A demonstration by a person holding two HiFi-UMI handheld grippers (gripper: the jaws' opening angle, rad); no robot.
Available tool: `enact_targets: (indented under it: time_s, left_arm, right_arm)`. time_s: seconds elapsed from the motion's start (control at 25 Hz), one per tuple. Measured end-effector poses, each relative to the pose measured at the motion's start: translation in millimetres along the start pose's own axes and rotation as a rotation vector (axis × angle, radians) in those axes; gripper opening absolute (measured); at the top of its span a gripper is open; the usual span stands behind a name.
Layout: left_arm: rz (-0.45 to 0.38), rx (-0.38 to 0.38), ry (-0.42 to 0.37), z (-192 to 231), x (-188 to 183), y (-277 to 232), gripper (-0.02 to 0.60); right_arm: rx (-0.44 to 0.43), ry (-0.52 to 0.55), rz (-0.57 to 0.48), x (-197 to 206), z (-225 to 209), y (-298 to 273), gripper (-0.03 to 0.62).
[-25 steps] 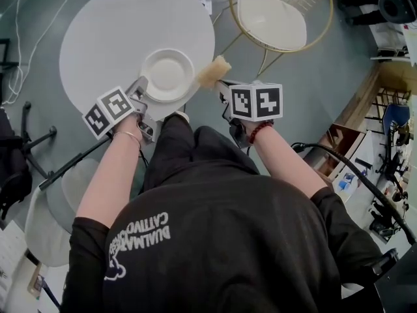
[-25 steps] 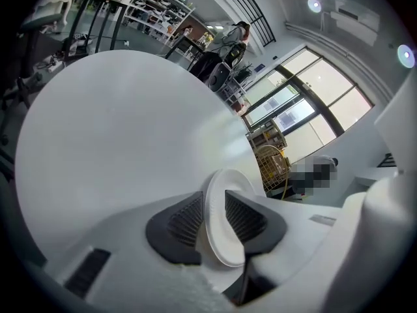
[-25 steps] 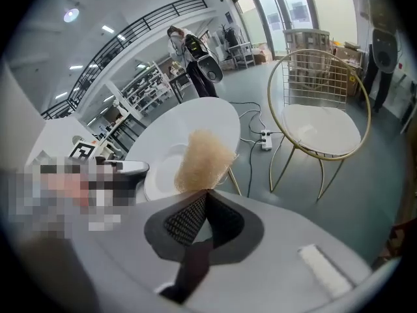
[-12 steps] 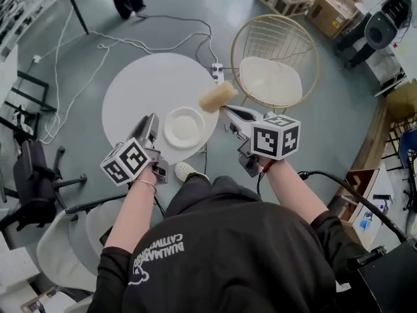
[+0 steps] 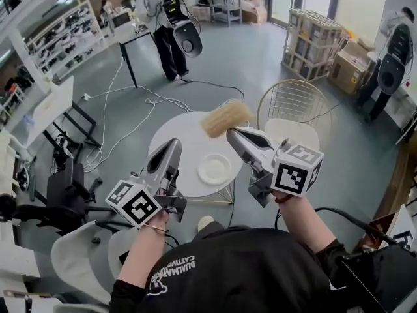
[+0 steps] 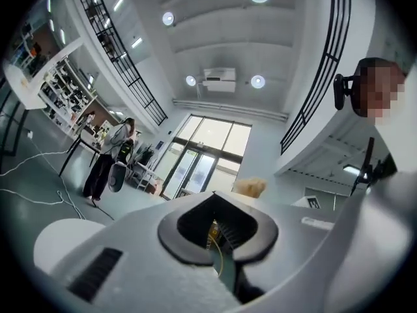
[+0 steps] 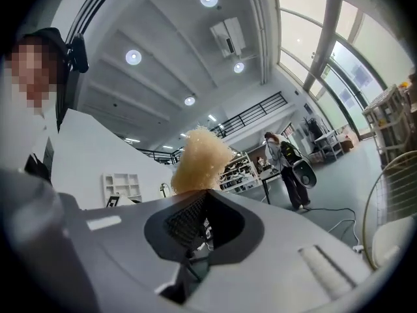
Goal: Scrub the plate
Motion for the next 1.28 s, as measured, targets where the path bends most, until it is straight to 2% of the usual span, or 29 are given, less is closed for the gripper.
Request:
enact_targets:
  time_s: [0.16, 0.32, 0.44, 0.64, 0.8, 1.04, 1.28]
  left_arm:
    - [-0.040, 0.033, -0.046, -34, -27, 20, 0.000]
    - [-0.015, 0.079, -0.081, -52, -35, 38, 0.000]
    - [-0.012, 0.100, -0.063, -46, -44, 54, -0.002]
    - [0.030, 0.088, -0.066, -26, -66, 90, -0.002]
    - [0.013, 0.112, -0.062, -19, -86, 121, -0.002]
    - [0.001, 0.150, -0.075, -20, -96, 134, -0.002]
    - [-0.016, 0.157, -0.069, -16, -96, 130, -0.002]
  right_arm:
    - [-0.033, 0.016, -0.047, -11, 39, 5, 0.009]
    - [-0.022, 0.007, -0.082, -12, 63, 7, 0.009]
    - [0.008, 0.005, -0.083, -6, 75, -2, 0.009]
    - [0.064, 0.003, -0.068, 0, 102, -28, 0.009]
    - [0.087, 0.010, -0.073, 10, 132, -38, 0.009]
    - [0.108, 0.032, -0.082, 16, 145, -44, 0.009]
    - [0.110, 0.046, -0.073, 16, 142, -45, 0.009]
Point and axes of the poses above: the fingertips, and each gripper's own axes: y backward along the fingers, z to its left, x out of its underside, the point moved 5 cm from there along y, backward along the fingers, and after that the axes turned 7 degrees about x, right-handed, at the moved point
